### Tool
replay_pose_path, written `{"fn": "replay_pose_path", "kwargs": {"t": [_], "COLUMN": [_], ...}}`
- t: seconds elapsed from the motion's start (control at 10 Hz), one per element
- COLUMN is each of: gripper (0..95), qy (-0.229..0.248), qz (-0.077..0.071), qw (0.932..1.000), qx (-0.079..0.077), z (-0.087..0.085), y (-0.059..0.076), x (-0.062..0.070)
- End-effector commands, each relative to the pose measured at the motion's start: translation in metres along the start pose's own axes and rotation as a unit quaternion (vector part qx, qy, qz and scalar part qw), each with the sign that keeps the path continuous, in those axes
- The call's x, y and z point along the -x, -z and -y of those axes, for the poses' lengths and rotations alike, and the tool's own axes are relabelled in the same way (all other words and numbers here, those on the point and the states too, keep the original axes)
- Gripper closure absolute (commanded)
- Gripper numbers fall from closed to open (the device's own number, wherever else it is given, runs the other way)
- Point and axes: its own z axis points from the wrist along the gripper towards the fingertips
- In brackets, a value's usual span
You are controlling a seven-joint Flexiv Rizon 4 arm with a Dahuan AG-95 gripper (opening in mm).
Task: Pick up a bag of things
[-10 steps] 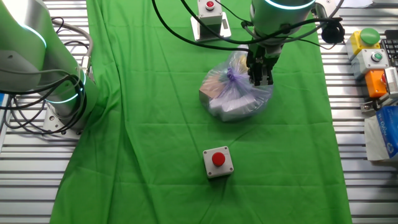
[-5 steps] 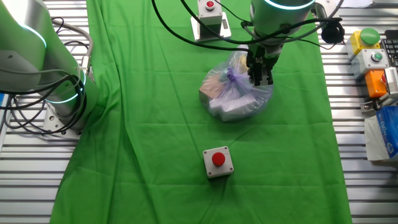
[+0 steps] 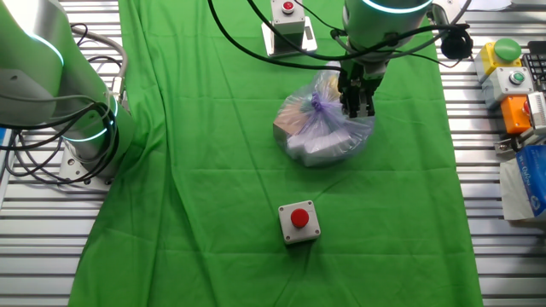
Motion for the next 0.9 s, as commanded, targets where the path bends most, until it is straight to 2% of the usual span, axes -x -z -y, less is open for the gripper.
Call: {"fn": "replay_pose_path", "kwargs": {"t": [0.1,0.9], "gripper": [95.0,95.0], "qy": [0.000,0.006], "qz": [0.000,0.000], "qw": [1.0000,1.0000], "qx": [0.000,0.000], "z": [-0.0001,-0.0001], "y": [0.0000,0.0000], "x": [0.0002,0.0002]}}
